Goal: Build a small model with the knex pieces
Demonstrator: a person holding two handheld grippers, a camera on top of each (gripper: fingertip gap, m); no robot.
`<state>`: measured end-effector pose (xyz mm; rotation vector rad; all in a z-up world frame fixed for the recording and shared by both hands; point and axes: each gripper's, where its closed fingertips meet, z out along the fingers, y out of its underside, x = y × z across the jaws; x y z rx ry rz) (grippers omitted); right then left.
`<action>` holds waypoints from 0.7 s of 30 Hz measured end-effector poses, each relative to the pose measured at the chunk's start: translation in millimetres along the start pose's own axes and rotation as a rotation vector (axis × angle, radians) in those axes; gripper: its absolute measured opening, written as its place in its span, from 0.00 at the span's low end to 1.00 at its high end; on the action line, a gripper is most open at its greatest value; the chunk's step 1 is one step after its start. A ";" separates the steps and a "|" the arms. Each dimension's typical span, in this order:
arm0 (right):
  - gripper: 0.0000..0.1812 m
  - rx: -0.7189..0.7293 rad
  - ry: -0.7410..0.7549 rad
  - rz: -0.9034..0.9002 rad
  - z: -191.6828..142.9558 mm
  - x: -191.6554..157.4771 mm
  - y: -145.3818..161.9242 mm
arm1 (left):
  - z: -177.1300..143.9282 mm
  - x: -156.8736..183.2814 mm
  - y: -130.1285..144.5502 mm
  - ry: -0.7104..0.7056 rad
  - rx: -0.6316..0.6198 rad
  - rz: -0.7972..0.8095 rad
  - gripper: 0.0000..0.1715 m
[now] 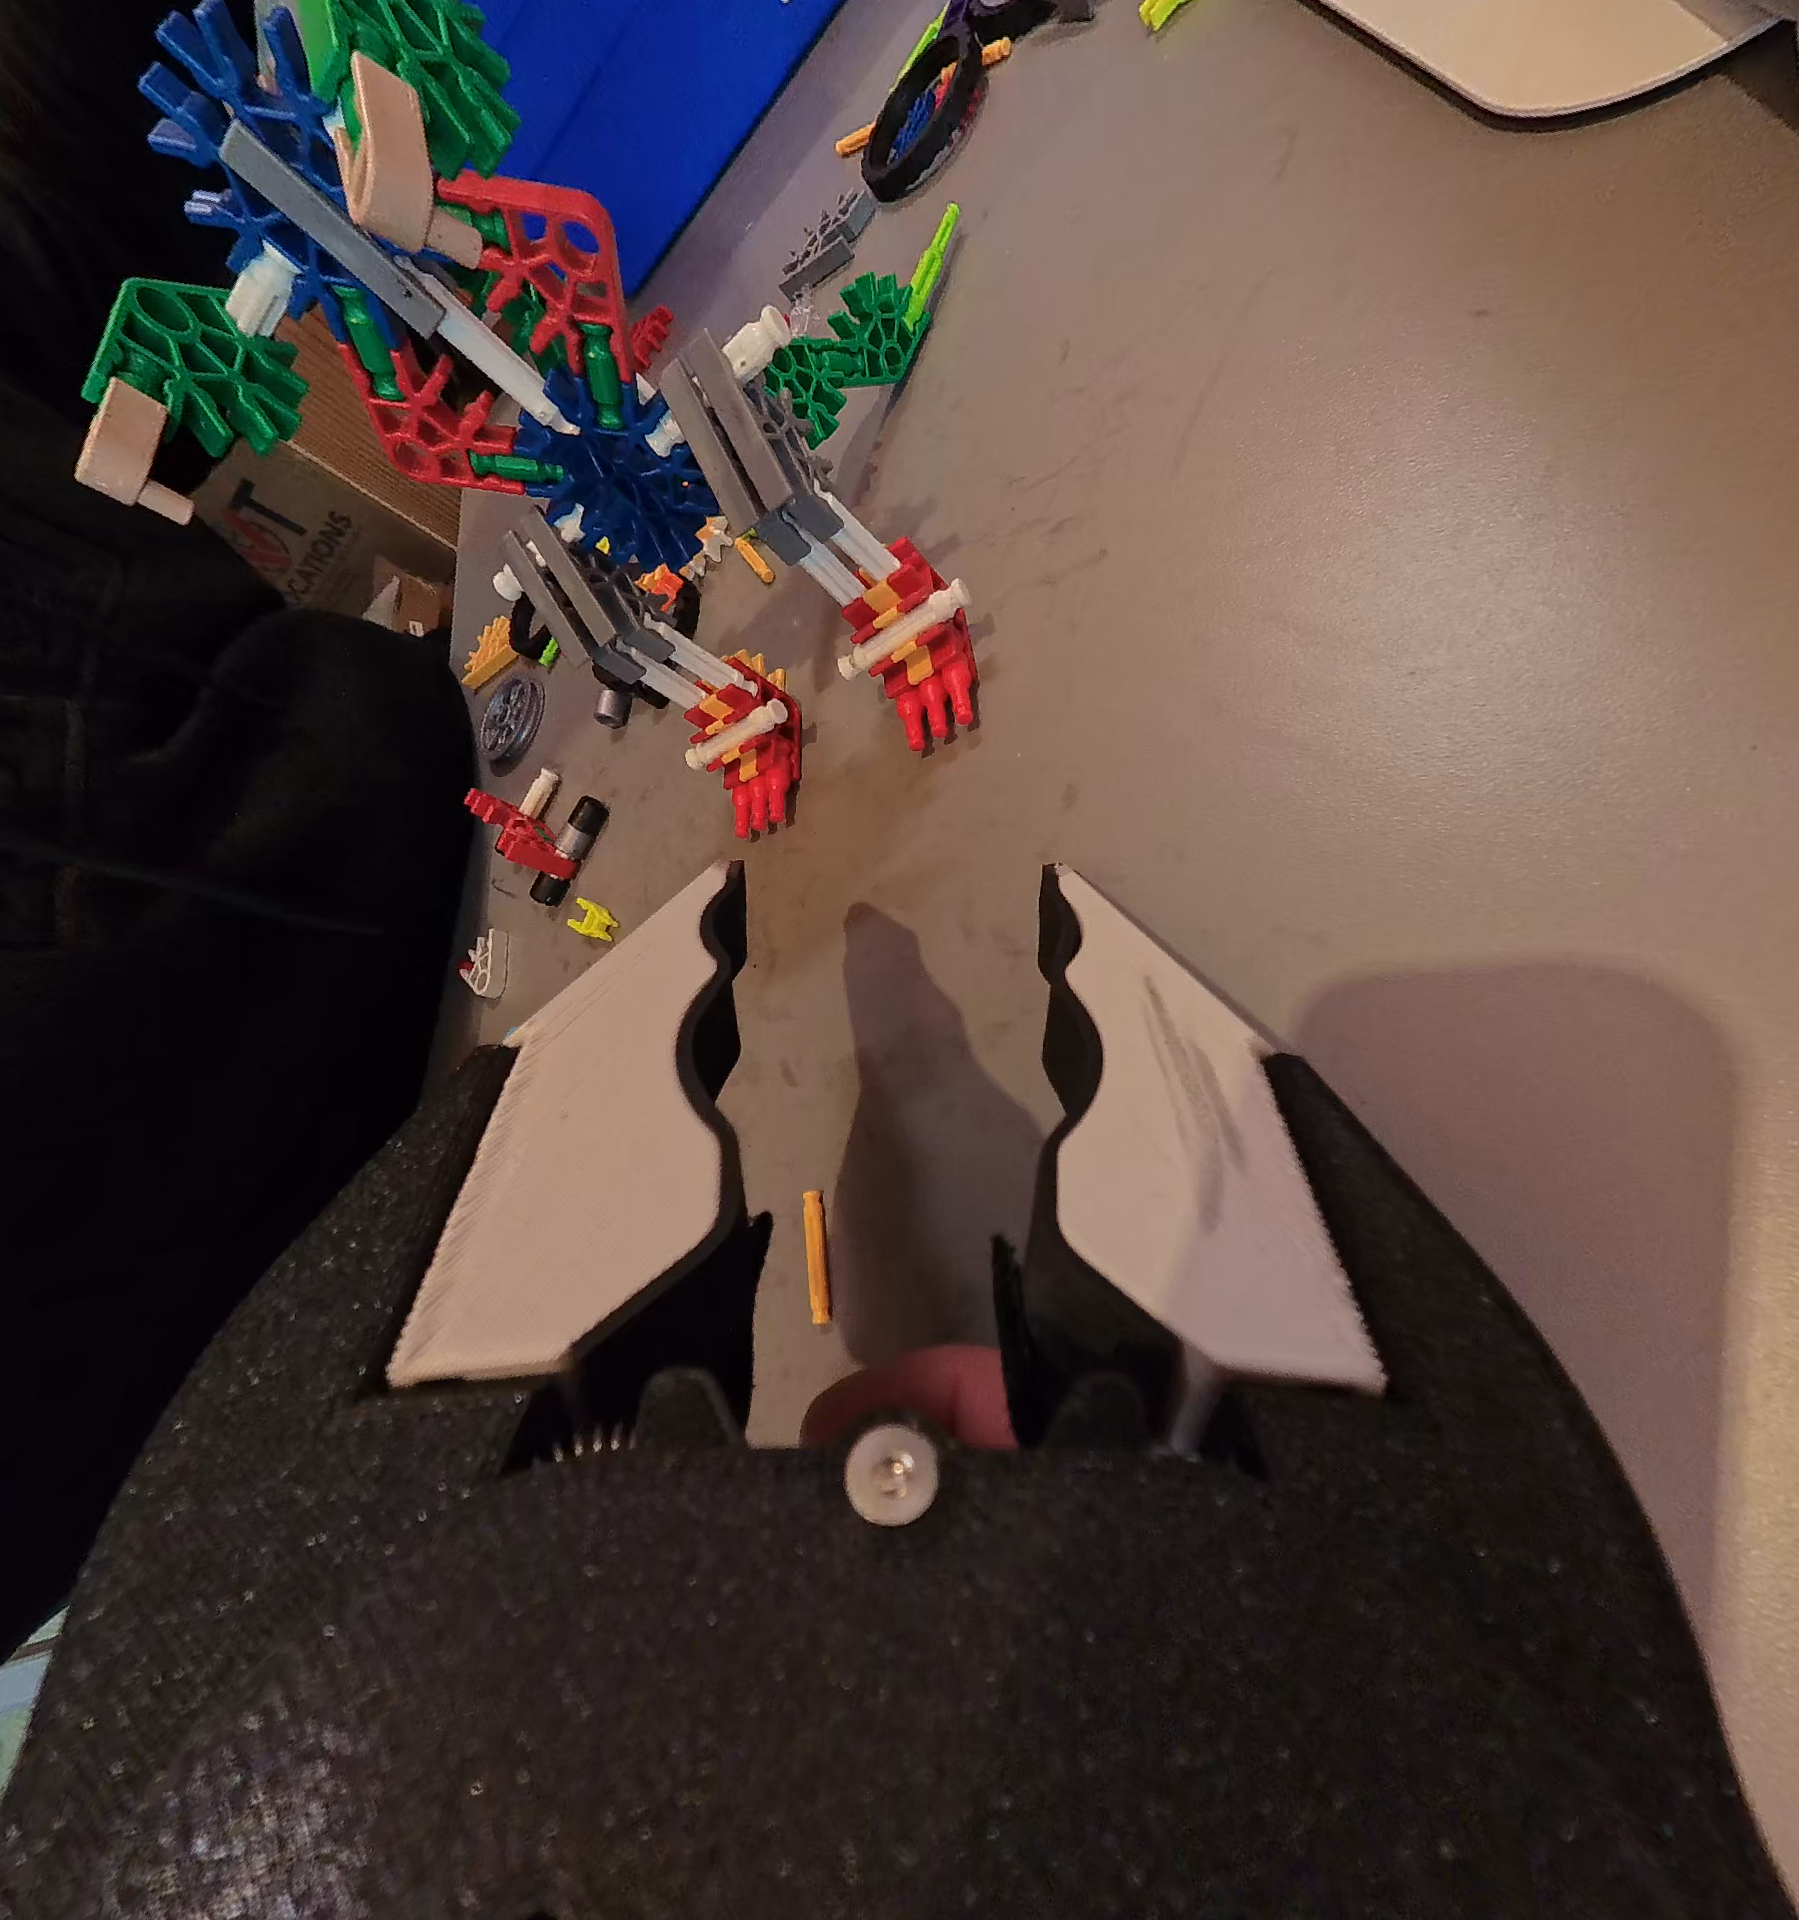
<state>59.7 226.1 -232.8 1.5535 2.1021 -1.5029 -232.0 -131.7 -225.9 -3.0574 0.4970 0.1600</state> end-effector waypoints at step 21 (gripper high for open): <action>0.31 0.000 0.000 0.000 0.1 0.1 -0.1 | 0.2 10.7 -2.1 -0.043 0.055 -0.017 0.53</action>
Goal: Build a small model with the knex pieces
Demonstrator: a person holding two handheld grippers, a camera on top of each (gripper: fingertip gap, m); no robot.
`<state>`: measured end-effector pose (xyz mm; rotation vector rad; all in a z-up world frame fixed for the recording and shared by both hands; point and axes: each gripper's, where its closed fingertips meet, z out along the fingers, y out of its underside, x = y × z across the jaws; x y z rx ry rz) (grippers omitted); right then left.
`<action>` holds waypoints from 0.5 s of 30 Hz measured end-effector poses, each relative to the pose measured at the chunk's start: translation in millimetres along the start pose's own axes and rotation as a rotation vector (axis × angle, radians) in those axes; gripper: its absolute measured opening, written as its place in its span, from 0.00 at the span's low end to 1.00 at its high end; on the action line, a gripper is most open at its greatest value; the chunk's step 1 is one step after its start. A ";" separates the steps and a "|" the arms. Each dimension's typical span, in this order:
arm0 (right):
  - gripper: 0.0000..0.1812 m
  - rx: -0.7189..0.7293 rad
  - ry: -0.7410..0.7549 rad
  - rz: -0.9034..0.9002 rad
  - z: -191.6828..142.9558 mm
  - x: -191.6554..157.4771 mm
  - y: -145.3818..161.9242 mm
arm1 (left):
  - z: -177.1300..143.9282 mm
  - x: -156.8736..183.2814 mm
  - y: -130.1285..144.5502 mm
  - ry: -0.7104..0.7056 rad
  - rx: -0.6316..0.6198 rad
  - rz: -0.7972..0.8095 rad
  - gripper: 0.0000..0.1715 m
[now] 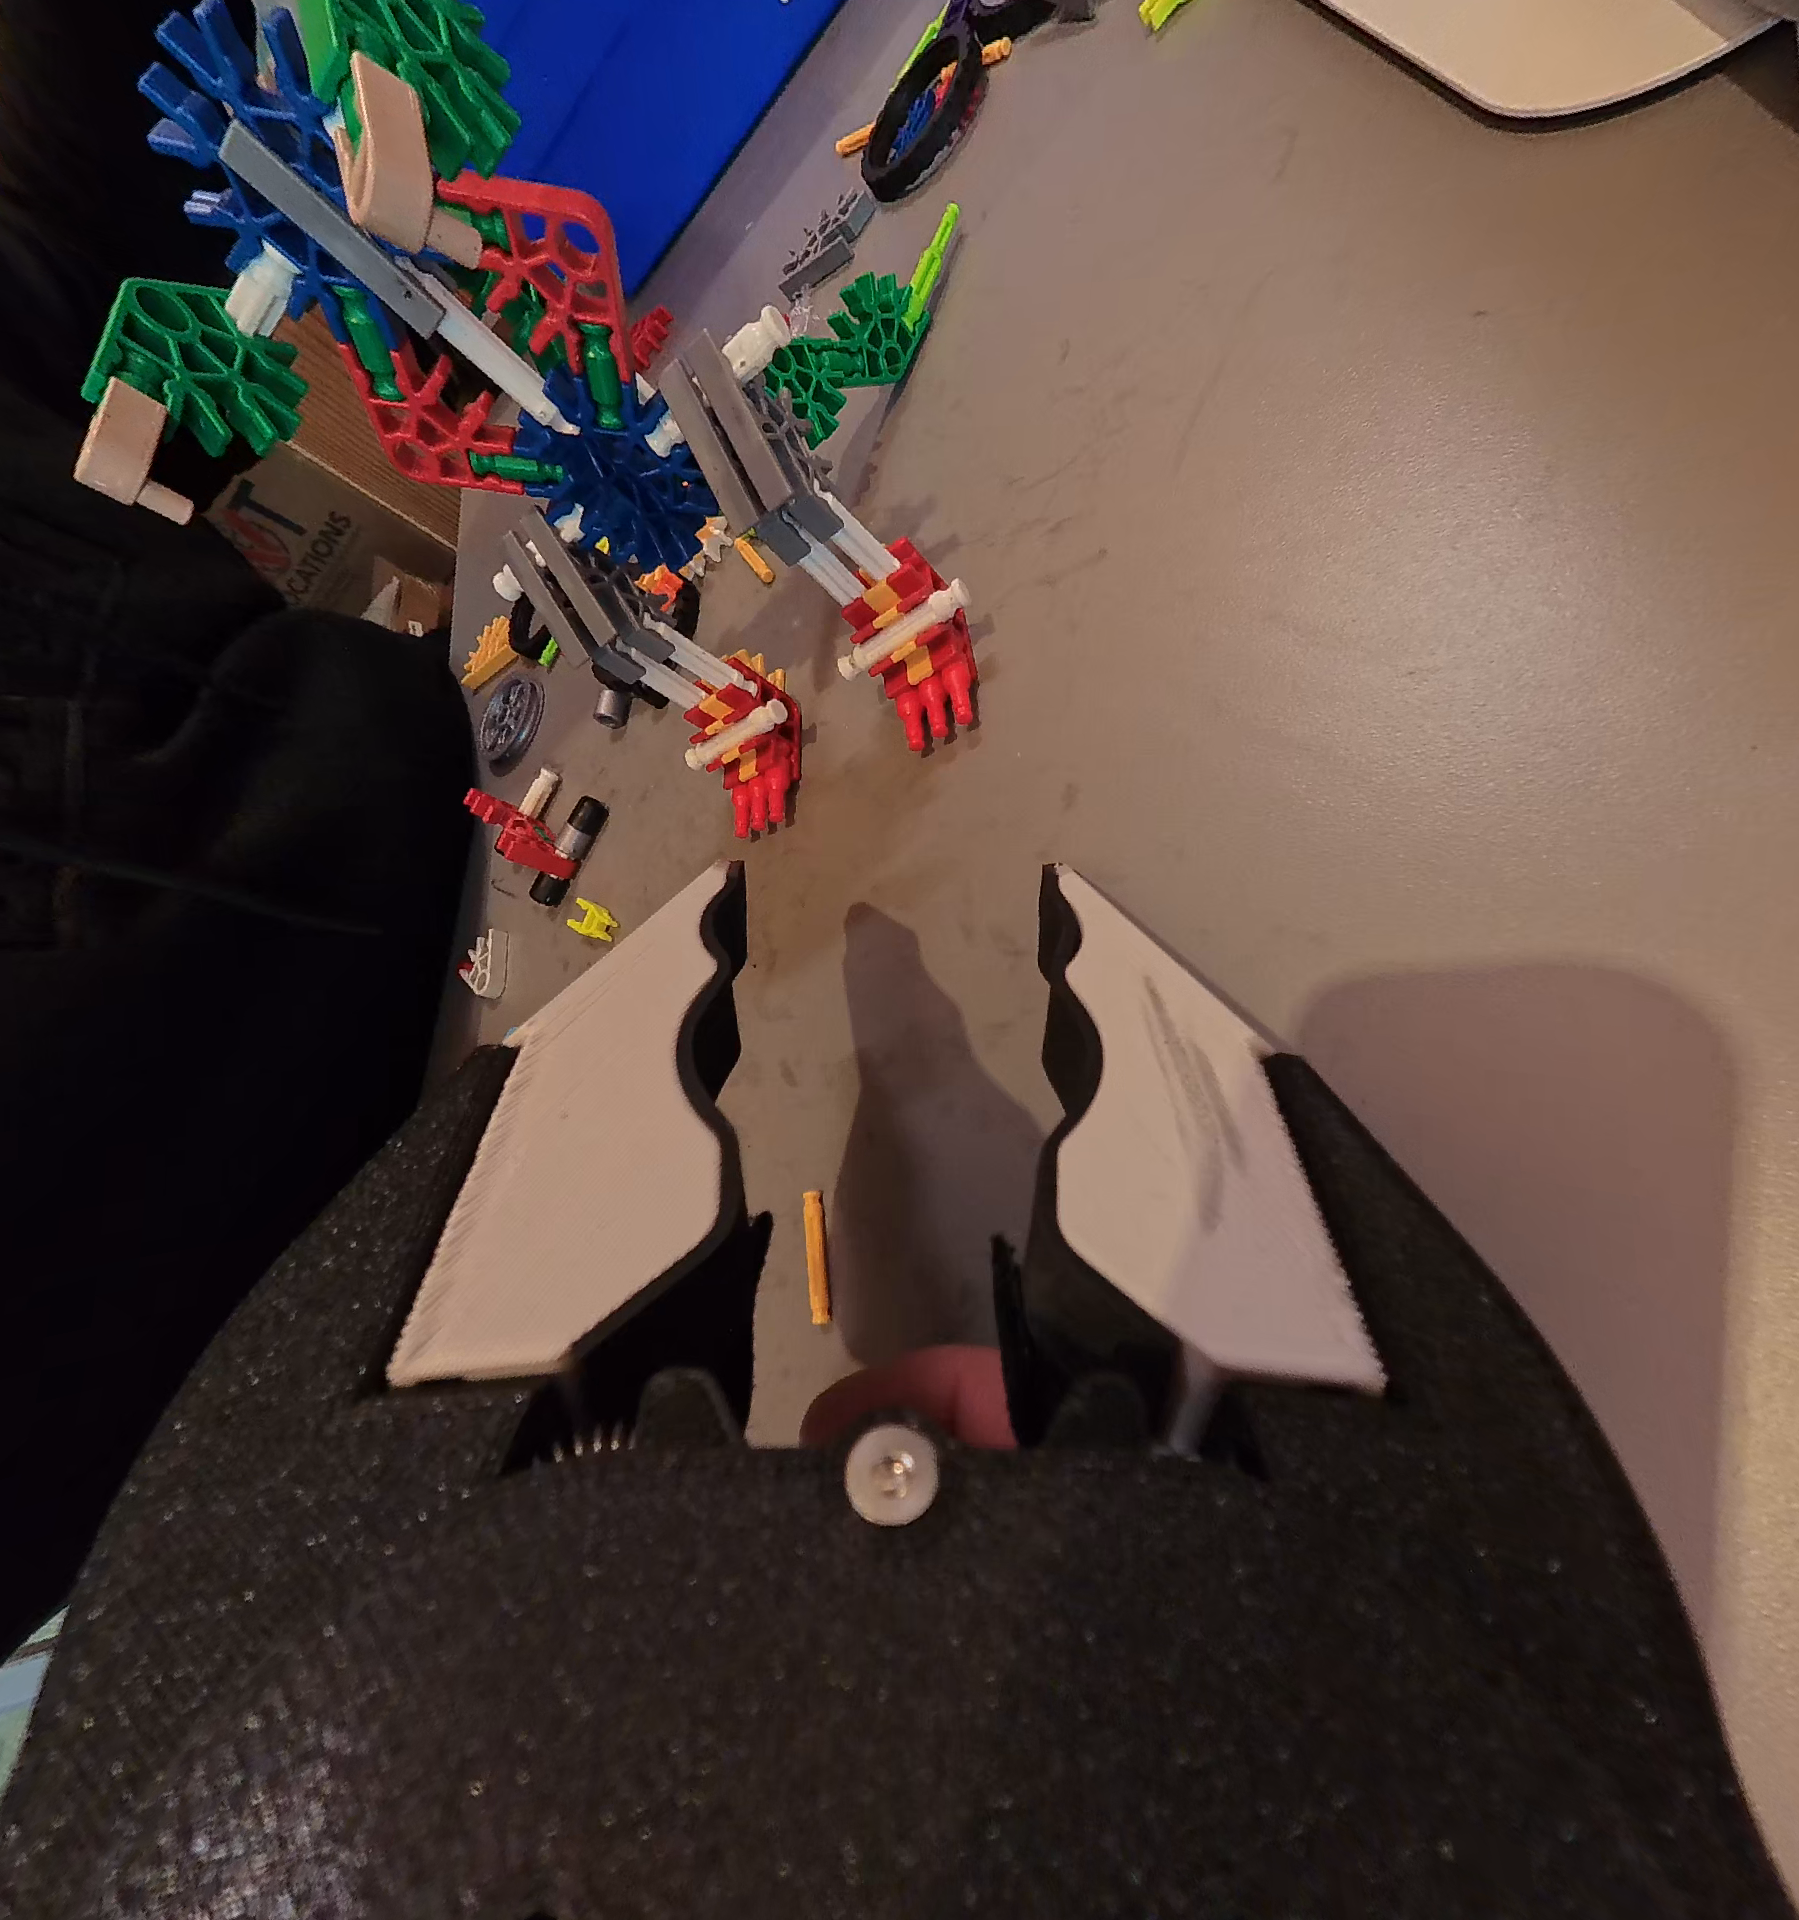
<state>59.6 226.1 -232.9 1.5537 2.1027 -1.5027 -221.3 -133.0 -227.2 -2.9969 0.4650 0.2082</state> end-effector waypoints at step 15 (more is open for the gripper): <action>0.31 0.000 0.001 -0.001 0.0 0.1 0.0 | 16.7 -8.9 7.6 -0.031 -0.070 0.015 0.55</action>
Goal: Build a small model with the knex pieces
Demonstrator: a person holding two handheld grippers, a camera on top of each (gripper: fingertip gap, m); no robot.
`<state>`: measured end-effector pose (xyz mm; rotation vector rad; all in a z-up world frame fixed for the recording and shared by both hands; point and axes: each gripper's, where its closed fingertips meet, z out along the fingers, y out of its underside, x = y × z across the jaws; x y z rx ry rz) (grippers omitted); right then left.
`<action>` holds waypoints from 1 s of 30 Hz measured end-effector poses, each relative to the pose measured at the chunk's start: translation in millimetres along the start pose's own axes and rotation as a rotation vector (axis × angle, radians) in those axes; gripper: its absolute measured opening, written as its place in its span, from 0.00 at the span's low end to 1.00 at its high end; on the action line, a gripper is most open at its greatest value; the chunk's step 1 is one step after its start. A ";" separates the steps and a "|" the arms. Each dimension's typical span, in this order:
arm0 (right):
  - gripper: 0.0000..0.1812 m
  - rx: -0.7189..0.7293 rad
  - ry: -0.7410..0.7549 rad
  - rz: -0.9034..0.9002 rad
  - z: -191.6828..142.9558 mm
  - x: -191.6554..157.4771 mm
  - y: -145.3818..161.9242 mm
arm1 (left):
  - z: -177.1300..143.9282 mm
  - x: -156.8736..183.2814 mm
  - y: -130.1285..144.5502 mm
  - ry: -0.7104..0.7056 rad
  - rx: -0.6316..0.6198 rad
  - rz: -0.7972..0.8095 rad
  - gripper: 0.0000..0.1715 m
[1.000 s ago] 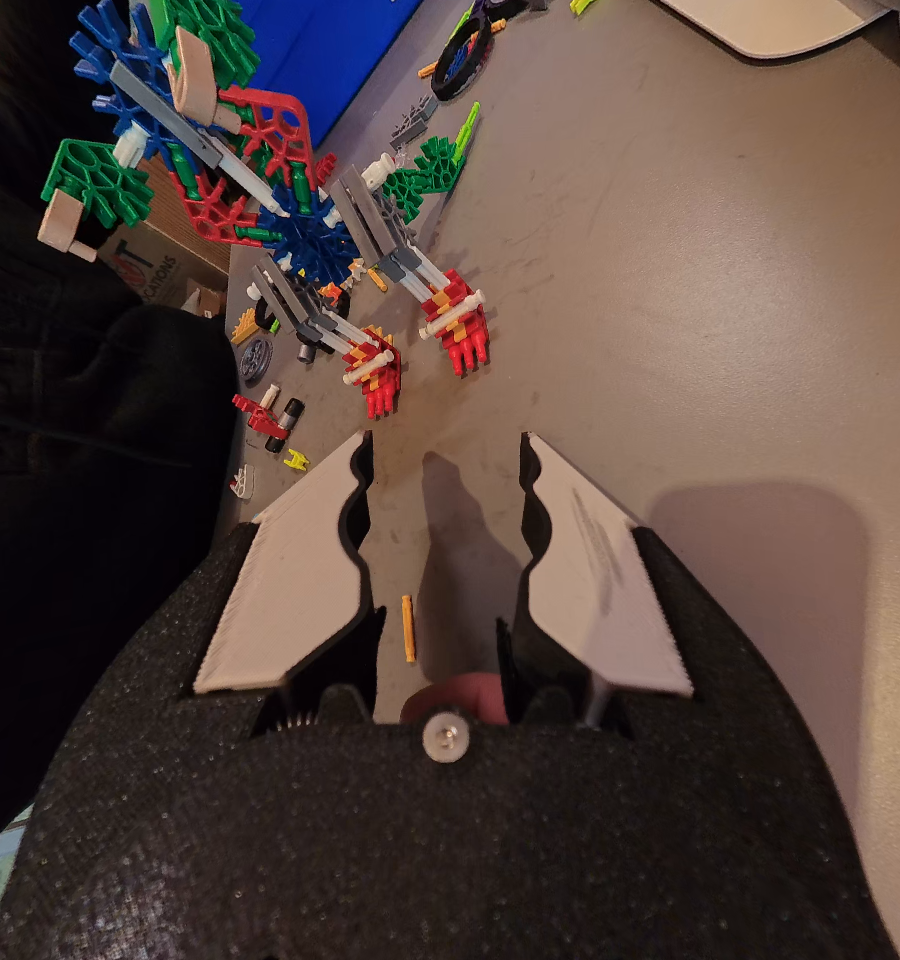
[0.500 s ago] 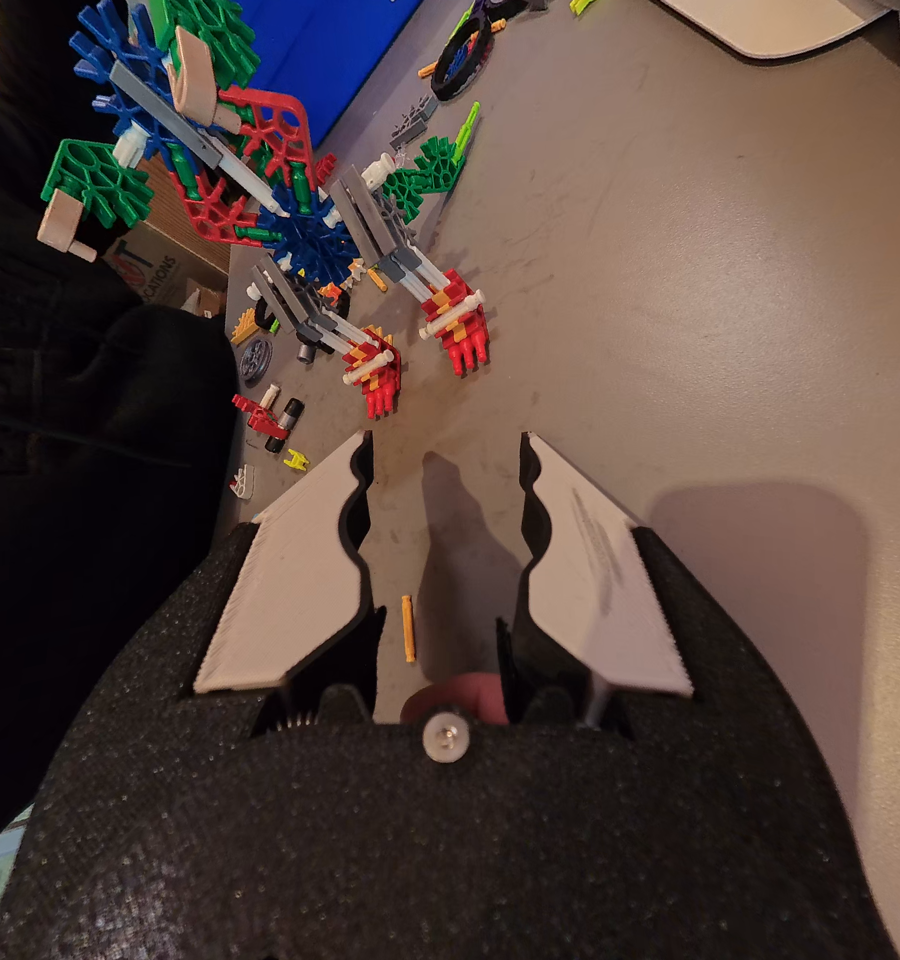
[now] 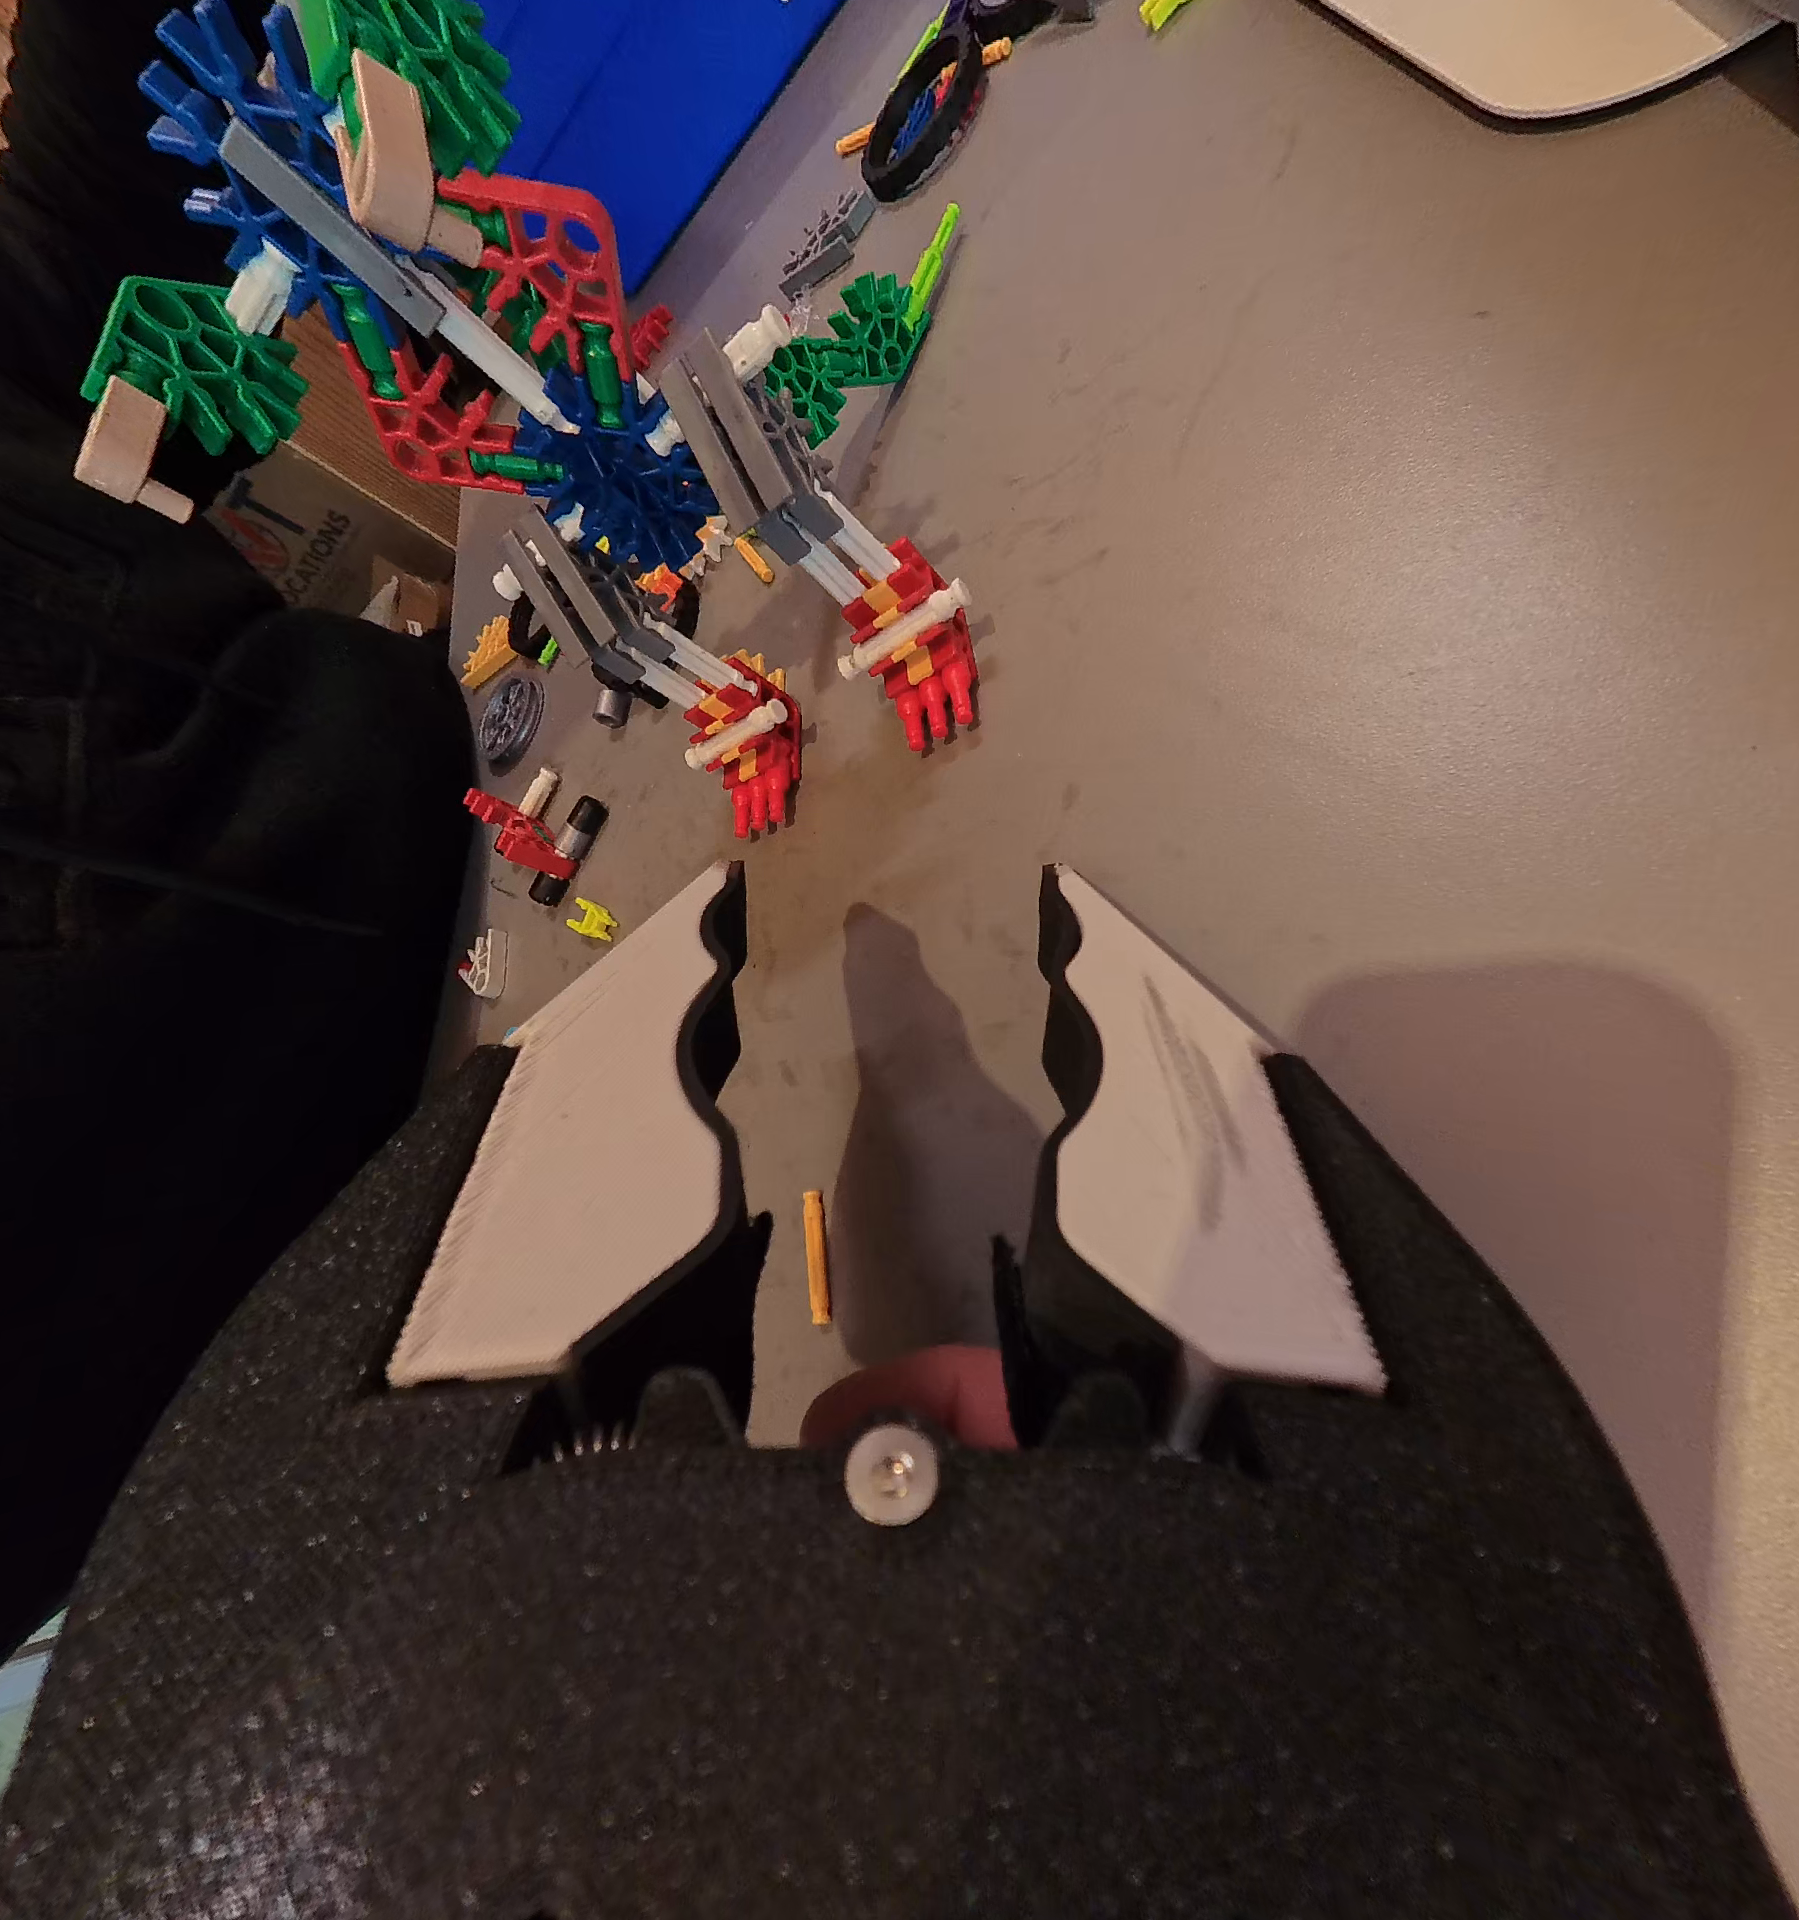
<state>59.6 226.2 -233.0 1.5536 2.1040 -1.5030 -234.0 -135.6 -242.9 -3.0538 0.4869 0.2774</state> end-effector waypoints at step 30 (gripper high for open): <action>0.31 0.000 0.003 -0.003 0.0 -0.1 0.0 | 4.3 6.9 -2.7 0.022 -0.012 0.004 0.55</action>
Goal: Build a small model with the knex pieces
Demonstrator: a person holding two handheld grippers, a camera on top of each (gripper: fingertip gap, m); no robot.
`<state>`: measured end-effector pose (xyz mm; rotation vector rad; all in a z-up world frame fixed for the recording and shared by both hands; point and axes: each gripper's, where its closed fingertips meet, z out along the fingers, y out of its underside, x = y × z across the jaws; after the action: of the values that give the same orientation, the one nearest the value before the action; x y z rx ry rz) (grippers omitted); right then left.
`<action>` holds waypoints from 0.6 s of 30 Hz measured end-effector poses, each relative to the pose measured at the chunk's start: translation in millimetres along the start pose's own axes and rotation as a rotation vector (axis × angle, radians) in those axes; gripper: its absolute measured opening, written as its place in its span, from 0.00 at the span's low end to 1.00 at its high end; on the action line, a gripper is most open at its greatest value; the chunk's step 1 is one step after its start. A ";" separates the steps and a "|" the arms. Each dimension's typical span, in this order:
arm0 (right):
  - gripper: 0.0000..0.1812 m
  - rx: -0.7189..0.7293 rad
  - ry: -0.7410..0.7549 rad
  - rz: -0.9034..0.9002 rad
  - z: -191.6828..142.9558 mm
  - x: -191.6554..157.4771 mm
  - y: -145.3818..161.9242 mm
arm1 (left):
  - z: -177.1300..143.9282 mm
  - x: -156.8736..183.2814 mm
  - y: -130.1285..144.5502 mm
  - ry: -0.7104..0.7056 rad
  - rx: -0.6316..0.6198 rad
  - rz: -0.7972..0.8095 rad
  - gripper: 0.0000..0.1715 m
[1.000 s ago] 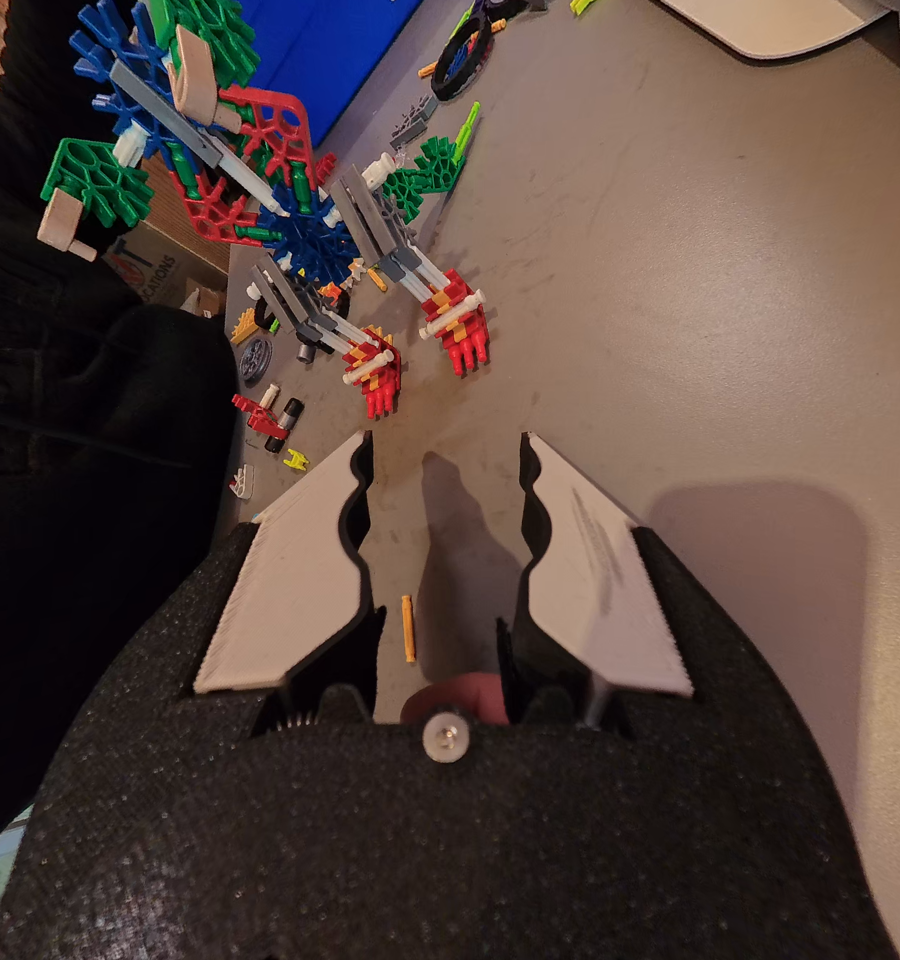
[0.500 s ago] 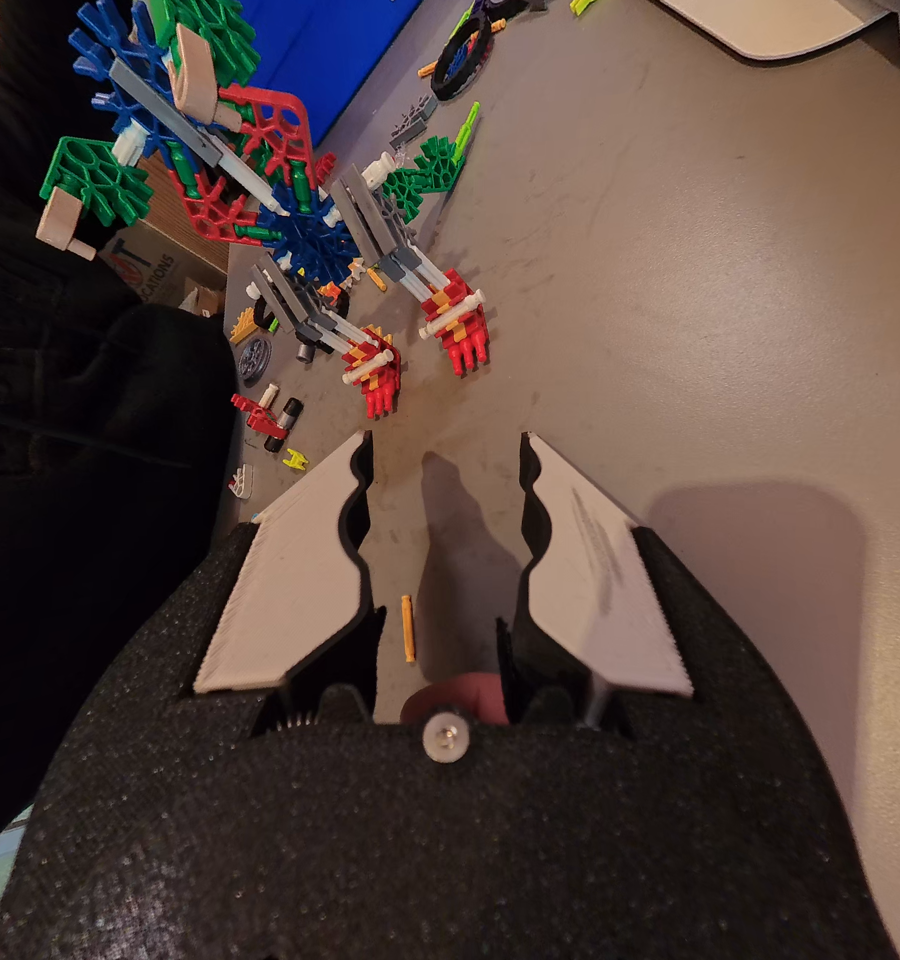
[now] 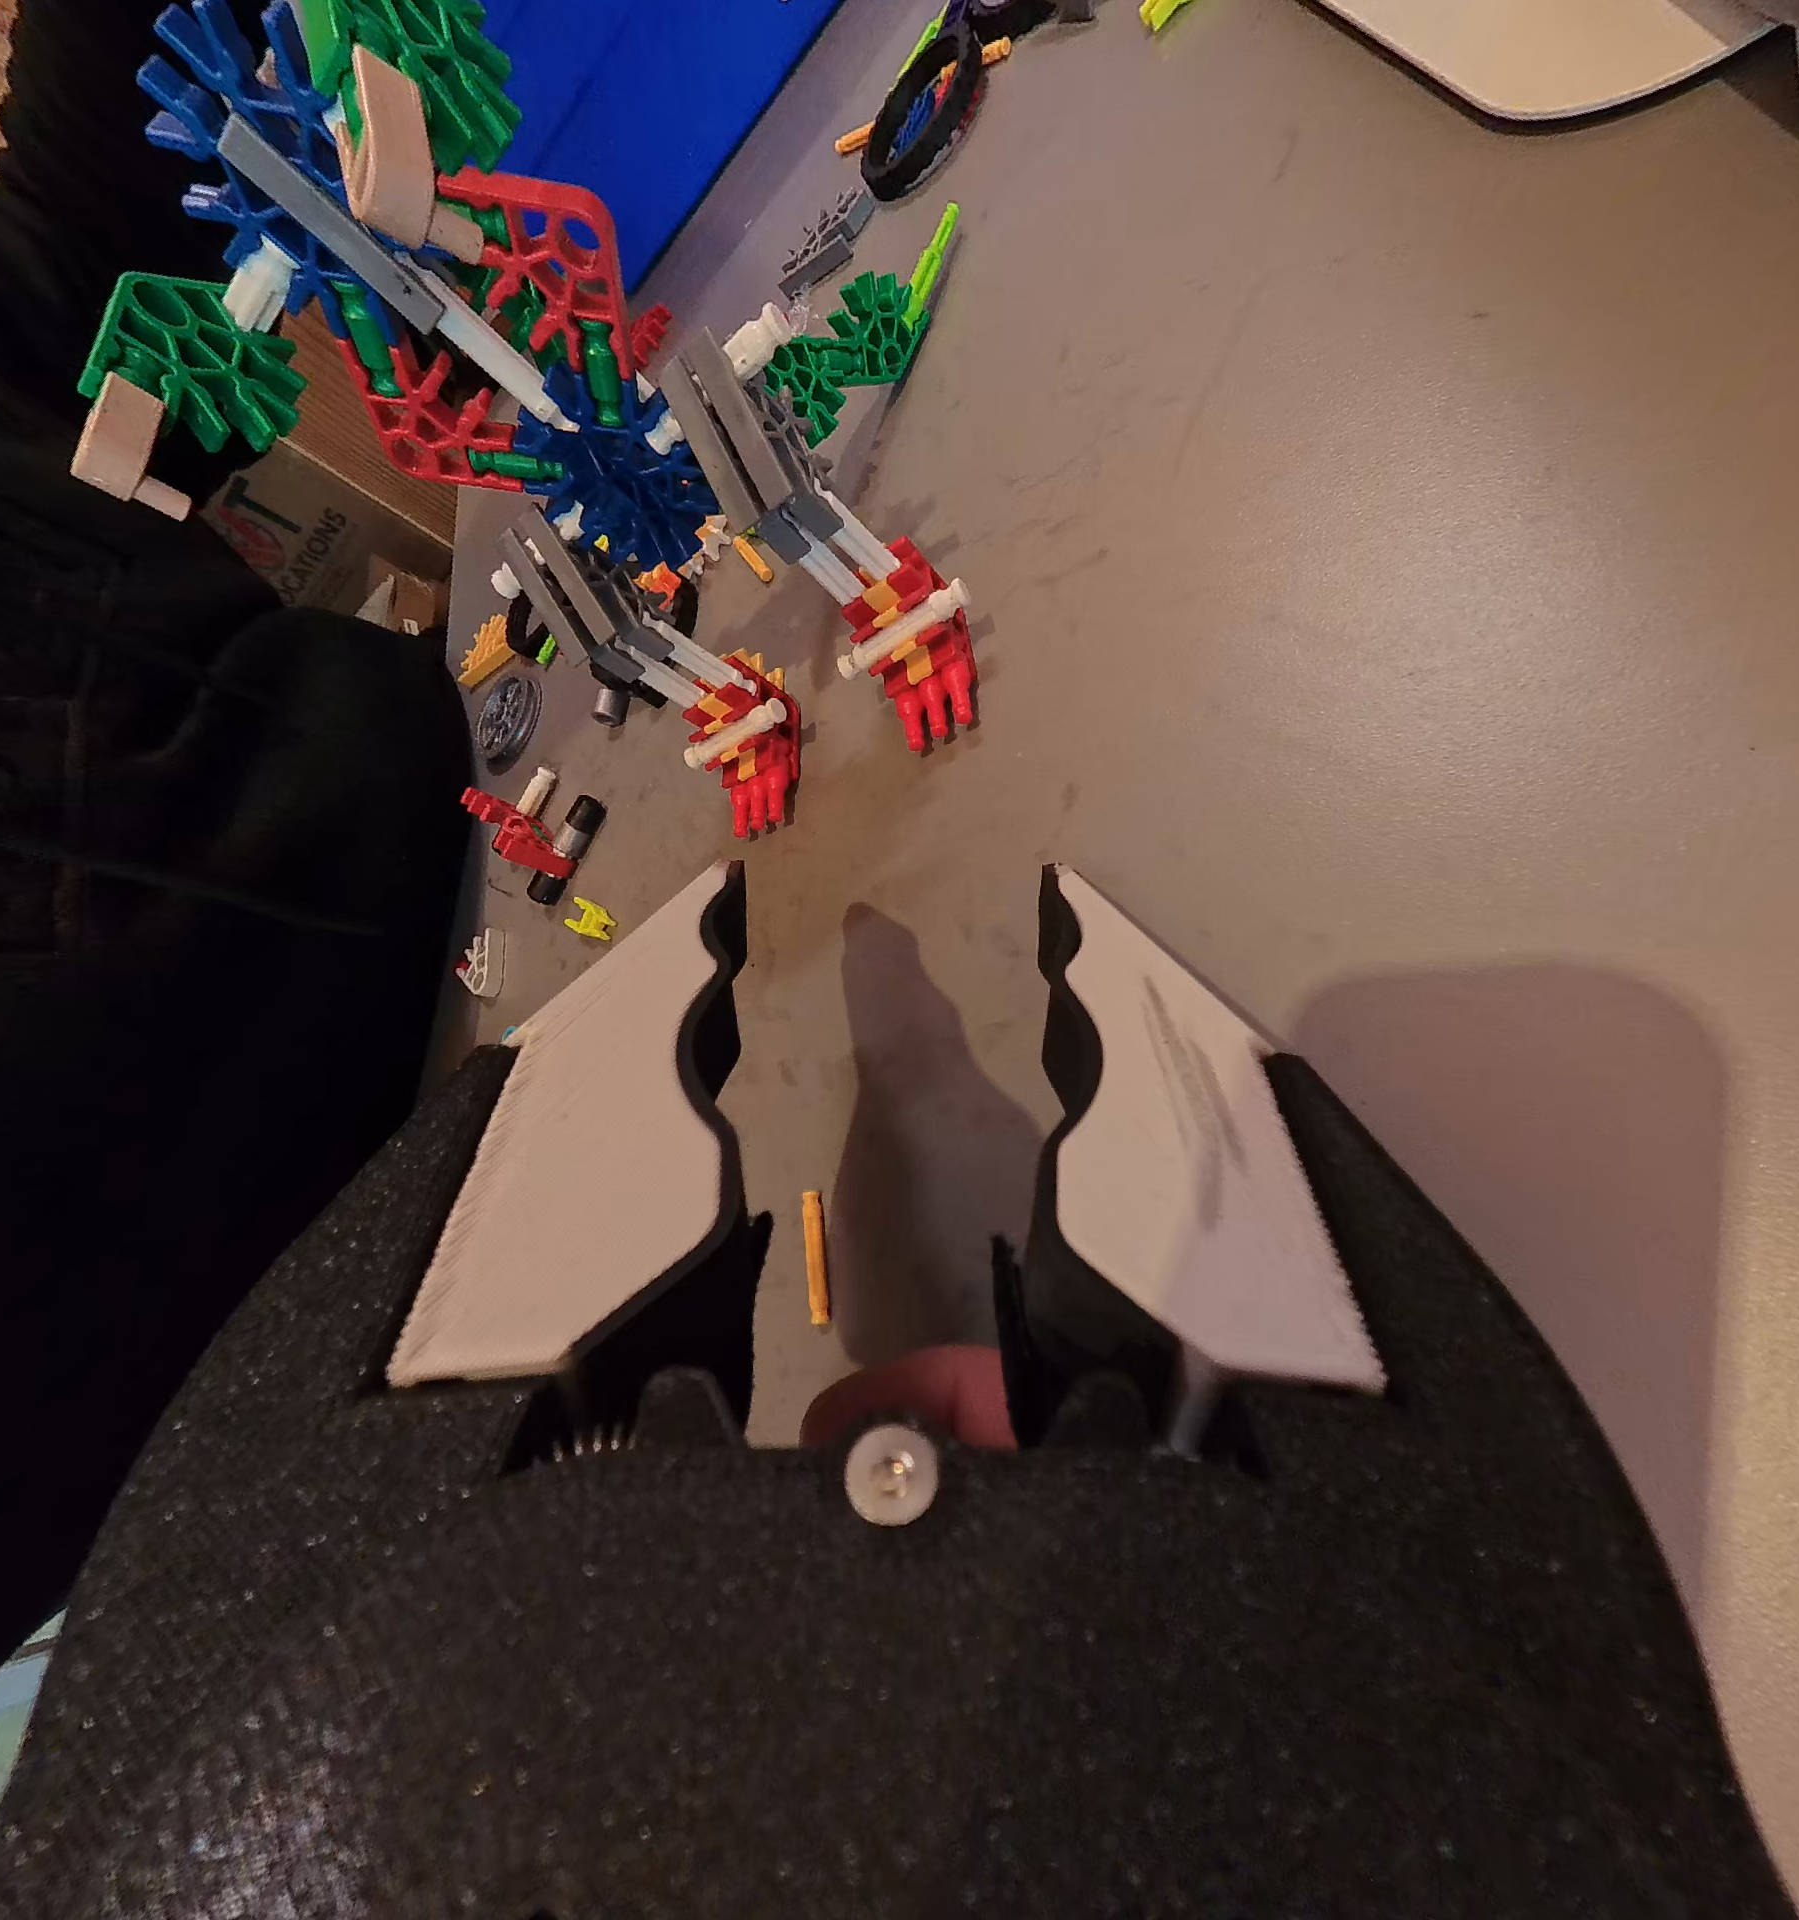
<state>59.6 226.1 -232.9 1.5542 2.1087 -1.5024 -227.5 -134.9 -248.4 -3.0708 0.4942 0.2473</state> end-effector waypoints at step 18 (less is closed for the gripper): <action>0.31 0.000 0.001 -0.001 0.2 0.0 0.1 | -1.8 -6.7 -5.1 -0.047 0.024 -0.016 0.55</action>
<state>59.6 225.9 -233.1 1.5544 2.1104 -1.5024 -231.9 -128.1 -245.6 -3.0367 0.4663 0.3107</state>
